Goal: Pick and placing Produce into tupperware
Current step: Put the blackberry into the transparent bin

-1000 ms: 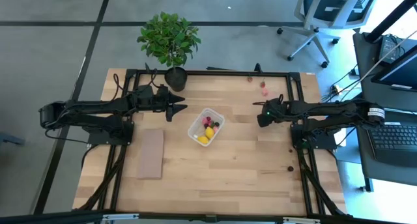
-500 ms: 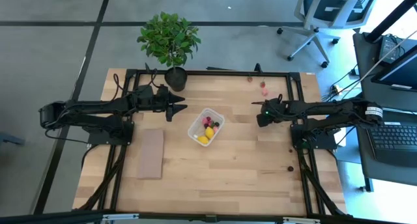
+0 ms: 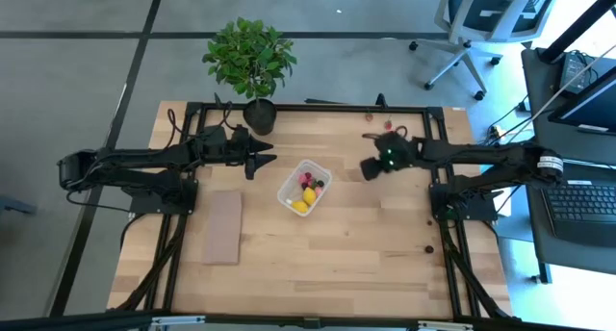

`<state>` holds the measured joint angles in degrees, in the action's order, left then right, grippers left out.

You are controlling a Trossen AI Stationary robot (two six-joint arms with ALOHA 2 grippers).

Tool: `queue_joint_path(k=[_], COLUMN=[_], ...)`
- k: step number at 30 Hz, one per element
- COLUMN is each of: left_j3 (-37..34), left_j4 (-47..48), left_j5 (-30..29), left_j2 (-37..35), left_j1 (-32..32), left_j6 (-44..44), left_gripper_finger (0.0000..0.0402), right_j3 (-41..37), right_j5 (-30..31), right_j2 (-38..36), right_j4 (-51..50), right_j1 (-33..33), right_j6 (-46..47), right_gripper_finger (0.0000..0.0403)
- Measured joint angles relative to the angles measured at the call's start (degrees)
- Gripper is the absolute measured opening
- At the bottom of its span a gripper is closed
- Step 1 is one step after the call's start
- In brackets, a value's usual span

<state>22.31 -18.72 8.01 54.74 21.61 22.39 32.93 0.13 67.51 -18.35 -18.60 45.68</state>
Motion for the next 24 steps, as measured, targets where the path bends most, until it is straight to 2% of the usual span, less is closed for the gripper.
queue_joint_path(k=[4,9,13,17,24], left_j3=[0.00,0.02,0.02,0.02,0.02], left_j4=[0.00,0.00,0.00,0.00,0.04], left_j5=[-0.02,-2.42,-3.02,-3.02,-2.93], left_j2=[0.00,0.00,-0.01,0.00,-0.02], left_j1=[0.02,0.00,0.02,0.02,0.00], left_j6=[0.00,-0.02,-0.02,-0.02,-0.02], left_gripper_finger=[0.0225,0.0225,0.0225,0.0225,0.0225], right_j3=[7.11,16.62,24.09,31.50,42.71], right_j5=[-0.32,-0.04,-0.24,-3.38,-8.10], right_j2=[0.32,4.54,11.94,20.77,34.76], right_j4=[8.55,9.93,9.00,8.13,-1.51], right_j1=[2.08,4.75,6.91,8.57,10.68], right_j6=[-5.99,-14.27,-18.69,-22.56,-29.43], right_gripper_finger=[0.0114,0.0114,0.0114,0.0114,0.0113])
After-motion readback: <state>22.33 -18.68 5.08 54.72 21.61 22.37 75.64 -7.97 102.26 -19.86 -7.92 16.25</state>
